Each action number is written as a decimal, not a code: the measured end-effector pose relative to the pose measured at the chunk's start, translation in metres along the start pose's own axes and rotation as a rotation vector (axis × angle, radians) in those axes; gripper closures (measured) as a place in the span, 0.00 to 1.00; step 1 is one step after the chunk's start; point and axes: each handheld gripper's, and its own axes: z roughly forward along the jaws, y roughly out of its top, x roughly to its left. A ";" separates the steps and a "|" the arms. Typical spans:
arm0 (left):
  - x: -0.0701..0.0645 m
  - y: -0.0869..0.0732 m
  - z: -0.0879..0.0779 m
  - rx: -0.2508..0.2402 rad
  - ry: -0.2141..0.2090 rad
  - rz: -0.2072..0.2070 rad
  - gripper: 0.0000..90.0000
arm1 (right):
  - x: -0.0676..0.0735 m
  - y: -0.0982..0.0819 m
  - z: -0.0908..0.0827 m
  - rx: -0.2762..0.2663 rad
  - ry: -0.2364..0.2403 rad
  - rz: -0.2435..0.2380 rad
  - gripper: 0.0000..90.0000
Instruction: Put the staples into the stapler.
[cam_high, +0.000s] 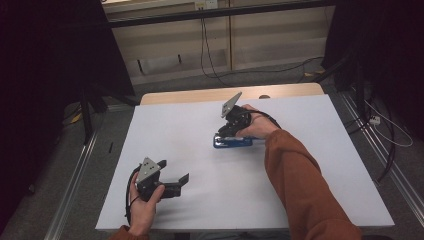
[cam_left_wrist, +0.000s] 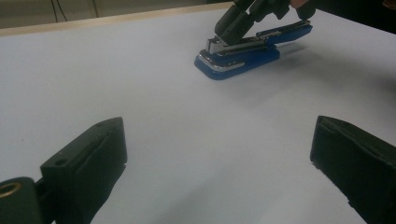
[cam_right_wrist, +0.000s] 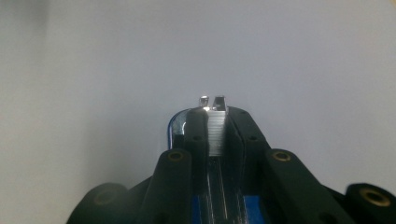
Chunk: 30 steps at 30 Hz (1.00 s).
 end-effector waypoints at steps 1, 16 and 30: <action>0.000 0.000 0.000 0.001 0.000 0.001 0.04 | 0.000 0.000 0.000 0.000 0.001 -0.002 0.88; 0.000 0.000 0.000 -0.001 -0.001 -0.001 0.04 | -0.001 0.003 -0.001 0.040 0.006 -0.067 0.88; 0.000 0.000 0.000 -0.003 -0.004 -0.001 0.04 | -0.001 0.007 0.001 0.049 0.008 -0.082 0.85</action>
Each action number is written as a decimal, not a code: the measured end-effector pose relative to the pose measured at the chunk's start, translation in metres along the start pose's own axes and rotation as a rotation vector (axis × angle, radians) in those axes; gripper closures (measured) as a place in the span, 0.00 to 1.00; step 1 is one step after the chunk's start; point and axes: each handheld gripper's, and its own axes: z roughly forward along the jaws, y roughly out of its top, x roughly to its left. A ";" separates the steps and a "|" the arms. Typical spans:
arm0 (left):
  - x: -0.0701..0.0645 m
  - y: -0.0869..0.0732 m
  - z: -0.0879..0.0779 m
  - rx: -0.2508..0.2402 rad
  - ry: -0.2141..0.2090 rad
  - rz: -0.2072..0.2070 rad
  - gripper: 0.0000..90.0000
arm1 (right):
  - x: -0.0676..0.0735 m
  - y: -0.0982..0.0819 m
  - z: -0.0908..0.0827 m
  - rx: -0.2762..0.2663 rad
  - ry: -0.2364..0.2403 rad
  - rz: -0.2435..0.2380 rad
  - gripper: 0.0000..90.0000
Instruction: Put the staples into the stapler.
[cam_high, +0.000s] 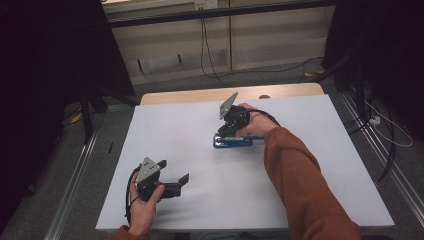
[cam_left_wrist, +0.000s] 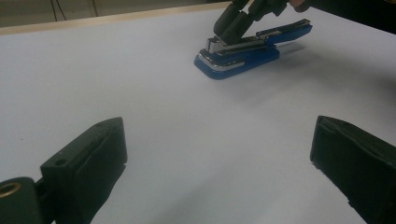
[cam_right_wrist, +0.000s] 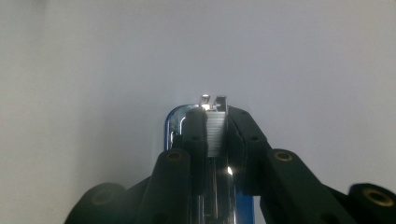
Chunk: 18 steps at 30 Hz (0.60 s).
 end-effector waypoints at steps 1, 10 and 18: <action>0.000 0.000 0.000 0.000 0.001 0.000 0.04 | 0.000 0.000 0.000 -0.002 -0.001 0.000 0.85; 0.000 0.000 0.000 0.000 0.001 -0.003 0.04 | 0.001 0.000 -0.002 -0.027 -0.003 0.036 0.79; -0.001 0.000 -0.001 0.000 0.007 0.000 0.04 | 0.005 -0.011 -0.010 -0.080 -0.024 0.101 0.74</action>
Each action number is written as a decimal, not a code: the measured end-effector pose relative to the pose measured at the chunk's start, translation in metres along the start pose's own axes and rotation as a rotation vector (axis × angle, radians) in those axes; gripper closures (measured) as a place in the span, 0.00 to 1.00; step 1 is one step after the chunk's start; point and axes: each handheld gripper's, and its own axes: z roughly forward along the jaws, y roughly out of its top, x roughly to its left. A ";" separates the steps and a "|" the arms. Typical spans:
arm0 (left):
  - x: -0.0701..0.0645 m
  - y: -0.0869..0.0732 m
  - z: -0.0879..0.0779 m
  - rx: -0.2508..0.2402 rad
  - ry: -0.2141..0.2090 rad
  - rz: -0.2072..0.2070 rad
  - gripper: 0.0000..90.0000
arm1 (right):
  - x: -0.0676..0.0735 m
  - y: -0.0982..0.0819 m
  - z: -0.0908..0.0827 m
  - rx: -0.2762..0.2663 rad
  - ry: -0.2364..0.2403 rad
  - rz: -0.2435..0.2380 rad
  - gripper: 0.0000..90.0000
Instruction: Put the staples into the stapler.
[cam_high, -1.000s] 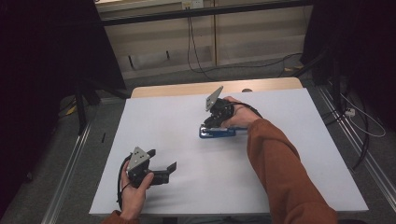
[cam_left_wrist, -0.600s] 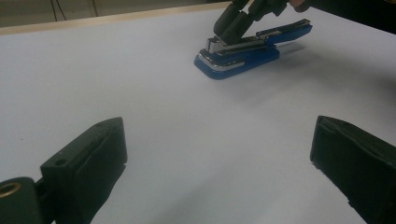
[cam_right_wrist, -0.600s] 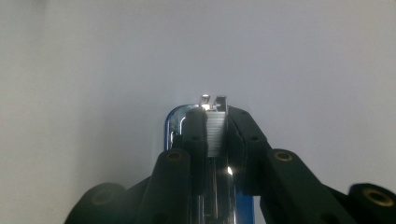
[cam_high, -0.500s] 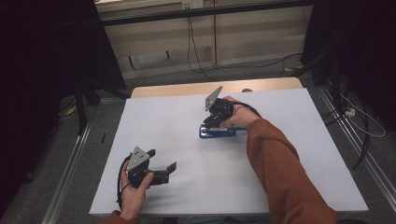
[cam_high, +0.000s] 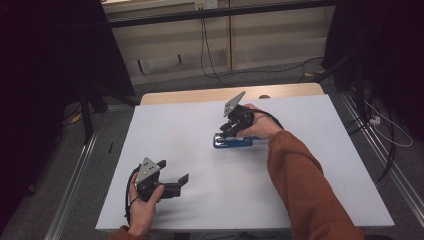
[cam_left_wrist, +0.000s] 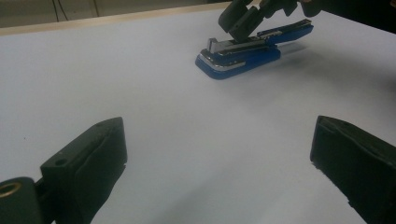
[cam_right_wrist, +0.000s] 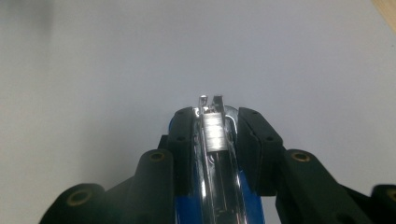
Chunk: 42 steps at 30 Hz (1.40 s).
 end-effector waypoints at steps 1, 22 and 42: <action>0.000 0.000 0.000 -0.001 0.001 0.005 0.04 | 0.000 -0.002 -0.001 -0.008 -0.005 0.016 0.71; 0.000 0.000 0.001 0.009 -0.002 0.009 0.04 | 0.015 -0.027 -0.026 -0.132 -0.174 0.296 0.24; 0.004 0.000 0.002 0.008 0.005 -0.003 0.04 | 0.031 -0.057 -0.059 -0.265 -0.403 0.450 0.07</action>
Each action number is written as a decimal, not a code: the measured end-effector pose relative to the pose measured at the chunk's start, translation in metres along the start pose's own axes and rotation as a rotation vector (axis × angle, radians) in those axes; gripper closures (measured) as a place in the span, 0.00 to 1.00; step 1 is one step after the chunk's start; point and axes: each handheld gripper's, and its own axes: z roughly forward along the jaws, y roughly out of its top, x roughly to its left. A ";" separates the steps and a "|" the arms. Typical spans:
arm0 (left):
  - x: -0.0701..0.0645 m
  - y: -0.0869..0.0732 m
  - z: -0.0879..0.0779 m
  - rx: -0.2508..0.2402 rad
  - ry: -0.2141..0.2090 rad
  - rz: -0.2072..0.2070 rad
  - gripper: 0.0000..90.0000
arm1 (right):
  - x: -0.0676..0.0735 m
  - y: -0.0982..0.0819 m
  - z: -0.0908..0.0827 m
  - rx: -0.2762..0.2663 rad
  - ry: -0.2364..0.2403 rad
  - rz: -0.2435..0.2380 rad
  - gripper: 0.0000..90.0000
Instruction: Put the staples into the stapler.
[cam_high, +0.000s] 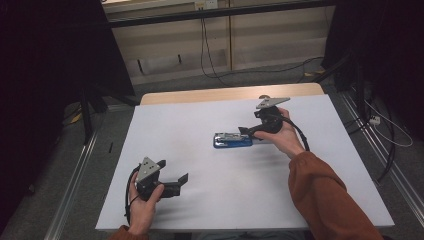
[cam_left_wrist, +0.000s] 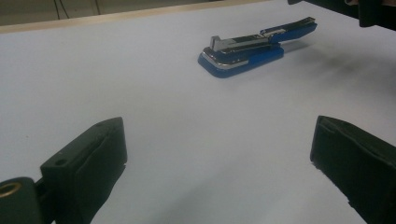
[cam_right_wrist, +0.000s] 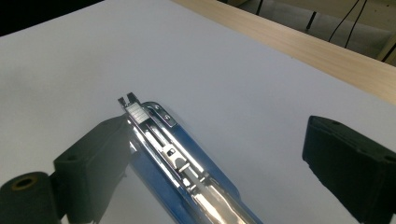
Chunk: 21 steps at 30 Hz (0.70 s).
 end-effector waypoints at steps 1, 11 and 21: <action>0.001 0.000 0.000 0.005 0.000 0.000 0.04 | 0.000 -0.002 -0.002 -0.011 -0.006 0.008 0.07; 0.003 -0.001 0.000 0.006 0.011 -0.018 0.05 | -0.001 -0.017 -0.028 -0.077 -0.076 0.078 0.05; 0.004 0.003 0.000 -0.016 0.029 -0.018 0.05 | 0.001 -0.032 -0.051 -0.122 -0.150 0.062 0.05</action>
